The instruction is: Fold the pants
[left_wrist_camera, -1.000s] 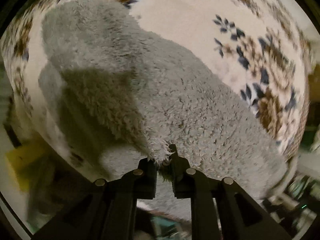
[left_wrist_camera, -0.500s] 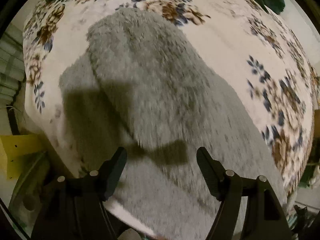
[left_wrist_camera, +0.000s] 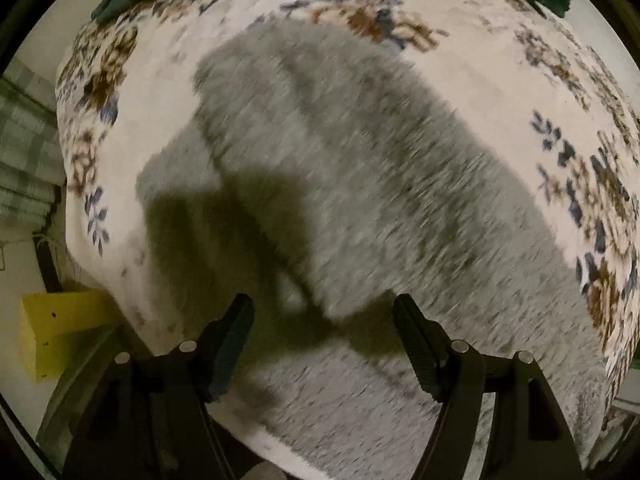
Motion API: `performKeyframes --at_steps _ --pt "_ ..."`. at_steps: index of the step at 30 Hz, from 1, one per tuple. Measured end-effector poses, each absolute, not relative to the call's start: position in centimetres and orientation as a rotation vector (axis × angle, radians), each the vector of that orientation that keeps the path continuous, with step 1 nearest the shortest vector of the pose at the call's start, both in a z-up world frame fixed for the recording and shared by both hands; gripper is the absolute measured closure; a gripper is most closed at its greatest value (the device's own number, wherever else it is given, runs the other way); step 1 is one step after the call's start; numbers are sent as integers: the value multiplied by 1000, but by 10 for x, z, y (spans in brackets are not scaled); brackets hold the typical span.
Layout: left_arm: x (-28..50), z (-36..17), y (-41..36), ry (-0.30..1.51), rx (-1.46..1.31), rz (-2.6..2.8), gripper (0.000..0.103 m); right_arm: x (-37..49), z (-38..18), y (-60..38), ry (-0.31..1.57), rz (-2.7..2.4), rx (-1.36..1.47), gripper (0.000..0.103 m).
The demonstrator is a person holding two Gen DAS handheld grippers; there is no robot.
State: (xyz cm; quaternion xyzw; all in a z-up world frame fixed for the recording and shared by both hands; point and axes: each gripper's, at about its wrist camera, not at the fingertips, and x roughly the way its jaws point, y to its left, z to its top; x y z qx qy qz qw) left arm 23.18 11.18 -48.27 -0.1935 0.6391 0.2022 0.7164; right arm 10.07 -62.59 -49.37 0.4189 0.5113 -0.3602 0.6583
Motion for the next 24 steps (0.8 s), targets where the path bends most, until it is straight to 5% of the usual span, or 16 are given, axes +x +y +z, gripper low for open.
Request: performKeyframes --at_steps 2,3,8,13,15,17,18,20,24 --pt "225 -486 119 1423 -448 454 32 71 -508 -630 1152 -813 1053 44" --pt "223 -486 123 1423 -454 456 32 59 -511 -630 1129 -820 1092 39" --pt "224 -482 141 1370 -507 456 32 28 -517 -641 948 -773 1268 32" --pt "235 -488 169 1307 -633 486 32 35 -540 -651 962 -792 1319 32" --pt "240 -495 180 1294 -675 507 32 43 -547 -646 963 -807 1327 37" --pt "244 -496 173 1278 -717 525 38 46 -547 -644 980 -813 1284 64" --pt "245 -499 180 1263 -748 534 45 47 -548 -642 978 -809 1266 69" --pt "248 -502 186 1248 -773 536 84 47 -545 -637 974 -807 1213 91" --pt "246 -483 188 1175 -731 519 98 35 -536 -627 974 -817 1145 102"
